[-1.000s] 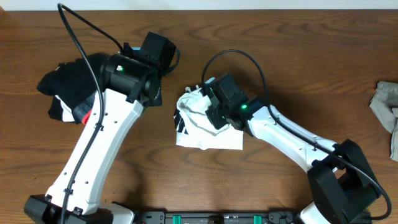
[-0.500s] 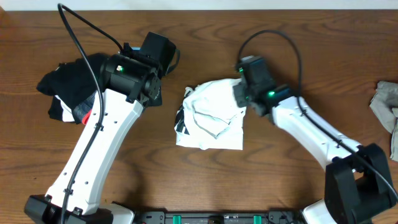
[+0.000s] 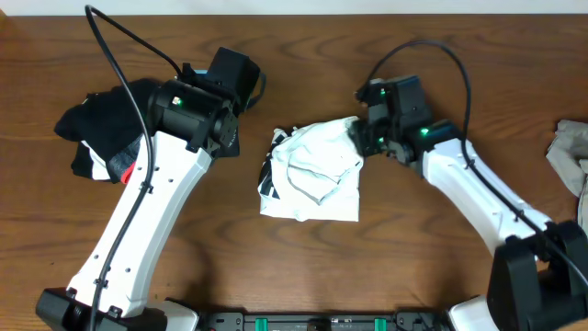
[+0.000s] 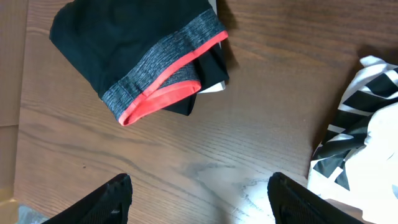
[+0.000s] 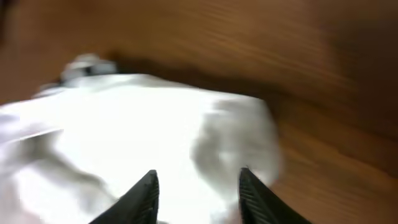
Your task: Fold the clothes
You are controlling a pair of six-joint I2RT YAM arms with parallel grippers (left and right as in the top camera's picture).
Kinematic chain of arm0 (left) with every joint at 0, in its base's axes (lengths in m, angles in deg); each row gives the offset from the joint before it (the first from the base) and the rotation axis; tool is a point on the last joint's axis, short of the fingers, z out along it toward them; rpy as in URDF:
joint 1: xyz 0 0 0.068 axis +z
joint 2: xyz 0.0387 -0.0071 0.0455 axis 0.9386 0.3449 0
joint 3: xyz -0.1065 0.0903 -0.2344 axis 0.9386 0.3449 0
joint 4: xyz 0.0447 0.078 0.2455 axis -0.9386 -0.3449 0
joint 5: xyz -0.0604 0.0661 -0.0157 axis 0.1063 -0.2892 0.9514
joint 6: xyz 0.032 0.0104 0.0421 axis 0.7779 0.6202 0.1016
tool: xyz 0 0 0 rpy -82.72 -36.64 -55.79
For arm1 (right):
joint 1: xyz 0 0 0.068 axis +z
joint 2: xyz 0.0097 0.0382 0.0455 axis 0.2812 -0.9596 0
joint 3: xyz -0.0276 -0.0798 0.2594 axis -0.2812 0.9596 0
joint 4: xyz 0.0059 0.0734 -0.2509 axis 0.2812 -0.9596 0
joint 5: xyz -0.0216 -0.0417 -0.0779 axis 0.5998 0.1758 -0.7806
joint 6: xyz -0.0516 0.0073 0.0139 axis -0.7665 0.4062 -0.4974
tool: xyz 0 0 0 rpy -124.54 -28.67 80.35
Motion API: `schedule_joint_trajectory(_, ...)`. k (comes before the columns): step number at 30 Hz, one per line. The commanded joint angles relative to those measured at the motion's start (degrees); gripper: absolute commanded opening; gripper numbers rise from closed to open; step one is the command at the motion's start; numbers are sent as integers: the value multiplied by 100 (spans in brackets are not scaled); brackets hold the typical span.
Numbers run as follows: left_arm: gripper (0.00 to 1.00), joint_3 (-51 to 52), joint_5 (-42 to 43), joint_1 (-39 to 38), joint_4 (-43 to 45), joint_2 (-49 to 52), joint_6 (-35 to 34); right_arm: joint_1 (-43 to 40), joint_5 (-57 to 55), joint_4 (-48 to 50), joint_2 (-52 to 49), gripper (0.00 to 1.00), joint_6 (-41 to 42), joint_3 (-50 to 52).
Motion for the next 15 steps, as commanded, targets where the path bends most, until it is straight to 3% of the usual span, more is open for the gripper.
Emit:
schedule_joint_trajectory(1,72,-72,-55,13,48,-35,-92,505,120,-2,254,38,-387,-57)
schedule_joint_trajectory(7,72,-68,-55,13,63,-31,-92,822,-581,118,-295,38,-385,-55)
schedule_joint_trajectory(15,73,-68,-52,13,42,-31,-92,828,-570,966,-1152,50,-409,-55)
